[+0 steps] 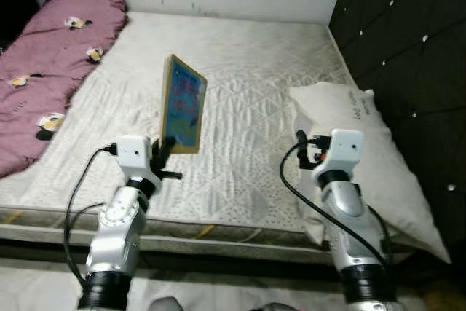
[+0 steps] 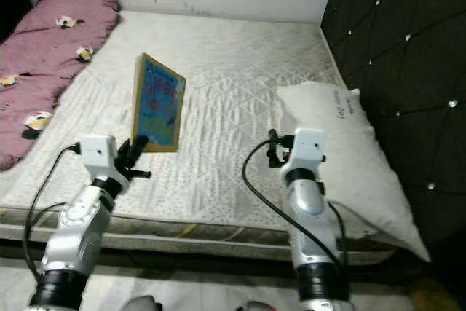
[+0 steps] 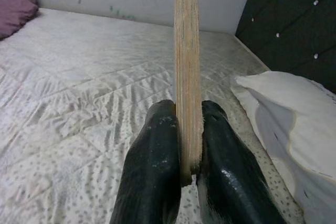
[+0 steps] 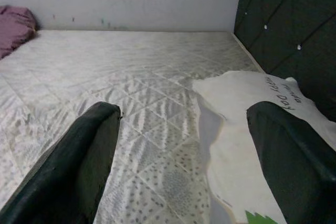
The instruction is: Clean up the room
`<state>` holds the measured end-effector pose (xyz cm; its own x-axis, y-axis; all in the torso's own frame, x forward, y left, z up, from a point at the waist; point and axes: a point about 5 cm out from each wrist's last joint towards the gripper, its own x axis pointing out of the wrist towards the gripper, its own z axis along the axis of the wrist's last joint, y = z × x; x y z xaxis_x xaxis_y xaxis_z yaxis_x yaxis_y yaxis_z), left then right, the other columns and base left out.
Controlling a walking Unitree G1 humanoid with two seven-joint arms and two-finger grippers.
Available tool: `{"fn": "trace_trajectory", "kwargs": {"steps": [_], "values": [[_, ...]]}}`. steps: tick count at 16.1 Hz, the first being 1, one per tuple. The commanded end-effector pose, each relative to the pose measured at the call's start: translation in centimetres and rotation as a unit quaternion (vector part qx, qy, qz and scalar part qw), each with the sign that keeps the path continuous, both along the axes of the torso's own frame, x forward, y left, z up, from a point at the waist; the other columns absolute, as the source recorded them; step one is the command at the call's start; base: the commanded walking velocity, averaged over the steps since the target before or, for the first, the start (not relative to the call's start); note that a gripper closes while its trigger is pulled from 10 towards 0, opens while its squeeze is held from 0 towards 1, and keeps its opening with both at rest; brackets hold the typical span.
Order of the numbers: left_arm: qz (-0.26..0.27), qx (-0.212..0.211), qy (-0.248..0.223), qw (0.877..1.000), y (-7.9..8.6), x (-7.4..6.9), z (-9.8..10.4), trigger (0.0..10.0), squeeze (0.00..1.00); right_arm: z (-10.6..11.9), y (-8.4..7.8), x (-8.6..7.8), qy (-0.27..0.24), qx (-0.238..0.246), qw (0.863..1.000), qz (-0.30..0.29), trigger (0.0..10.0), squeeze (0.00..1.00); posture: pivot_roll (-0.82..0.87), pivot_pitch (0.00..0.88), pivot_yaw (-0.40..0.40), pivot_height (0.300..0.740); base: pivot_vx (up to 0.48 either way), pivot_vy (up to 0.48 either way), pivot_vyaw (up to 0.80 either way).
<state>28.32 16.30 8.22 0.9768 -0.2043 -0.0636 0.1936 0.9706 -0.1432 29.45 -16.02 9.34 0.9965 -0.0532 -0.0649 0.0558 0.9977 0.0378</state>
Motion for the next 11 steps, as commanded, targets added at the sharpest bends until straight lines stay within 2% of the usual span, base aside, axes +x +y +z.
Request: {"fn": "trace_trajectory", "kwargs": {"steps": [1,4,6,8,9,11], "values": [[-0.005,0.0,-0.026,1.0,-0.25,0.41,1.24,10.0,0.0,0.26,-0.29,0.12,-0.002,-0.001,1.0,-0.005,10.0,0.0,-0.02,0.0,-0.022,0.74,0.24,0.0,-0.46],[0.018,0.011,-0.012,1.0,-0.05,0.48,0.92,10.0,0.0,0.29,-0.3,0.14,-0.003,-0.002,1.0,-0.006,10.0,0.0,-0.02,0.0,-0.021,0.74,0.0,0.0,0.0],[0.021,-0.005,-0.01,1.0,0.08,0.56,0.95,10.0,0.0,0.28,-0.31,0.17,-0.001,-0.001,1.0,-0.007,10.0,0.0,-0.01,0.0,-0.024,0.74,0.0,0.0,0.0],[0.035,0.004,-0.006,0.999,0.48,0.81,1.07,10.0,0.0,0.28,-0.31,0.27,0.0,0.001,1.0,-0.009,10.0,0.0,-0.01,0.0,-0.029,0.74,0.0,0.0,-0.8],[0.034,0.025,-0.004,0.999,0.6,0.85,1.17,10.0,0.0,0.33,-0.33,0.35,-0.001,-0.002,1.0,-0.009,10.0,0.0,-0.01,0.0,-0.03,0.74,0.0,0.0,-0.8],[0.0,0.052,-0.001,0.999,0.56,0.86,1.12,10.0,0.0,0.43,-0.38,0.47,-0.003,-0.004,1.0,-0.013,10.0,0.0,-0.01,0.0,-0.024,0.74,0.0,0.0,-0.8]]}}
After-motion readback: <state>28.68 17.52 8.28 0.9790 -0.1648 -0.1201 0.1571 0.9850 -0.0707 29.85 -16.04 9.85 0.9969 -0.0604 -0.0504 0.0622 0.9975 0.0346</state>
